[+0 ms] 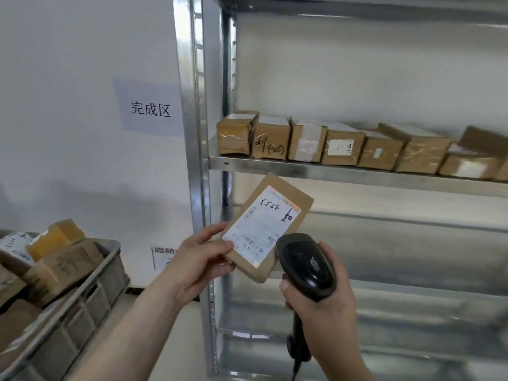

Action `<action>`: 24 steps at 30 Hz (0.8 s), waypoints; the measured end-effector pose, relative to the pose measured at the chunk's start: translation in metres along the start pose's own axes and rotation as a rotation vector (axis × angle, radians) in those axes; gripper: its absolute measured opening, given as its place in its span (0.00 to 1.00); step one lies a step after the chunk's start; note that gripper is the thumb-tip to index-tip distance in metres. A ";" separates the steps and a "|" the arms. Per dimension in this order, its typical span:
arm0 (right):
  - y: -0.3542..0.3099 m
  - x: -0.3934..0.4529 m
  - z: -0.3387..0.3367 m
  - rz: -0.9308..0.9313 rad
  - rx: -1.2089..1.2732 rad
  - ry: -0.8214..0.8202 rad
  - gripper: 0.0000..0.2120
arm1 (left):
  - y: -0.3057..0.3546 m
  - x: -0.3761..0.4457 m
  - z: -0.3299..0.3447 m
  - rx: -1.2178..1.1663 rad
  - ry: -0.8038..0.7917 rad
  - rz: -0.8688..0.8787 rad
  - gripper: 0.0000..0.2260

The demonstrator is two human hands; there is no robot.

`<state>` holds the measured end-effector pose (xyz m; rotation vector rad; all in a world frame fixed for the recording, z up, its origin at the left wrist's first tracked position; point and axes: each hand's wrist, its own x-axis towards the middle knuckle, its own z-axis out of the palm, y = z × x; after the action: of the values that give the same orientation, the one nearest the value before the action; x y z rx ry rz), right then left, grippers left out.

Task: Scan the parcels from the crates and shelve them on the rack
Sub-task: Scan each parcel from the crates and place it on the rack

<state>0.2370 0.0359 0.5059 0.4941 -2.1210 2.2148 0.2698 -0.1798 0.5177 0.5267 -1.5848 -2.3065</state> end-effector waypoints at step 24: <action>0.013 0.146 -0.364 -0.065 0.076 0.564 0.39 | -0.121 0.082 0.442 0.297 -0.331 0.140 0.16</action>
<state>0.0215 0.3635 0.5235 -0.0634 -1.7062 2.0788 -0.0082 0.1933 0.5382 0.0896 -2.0639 -2.1475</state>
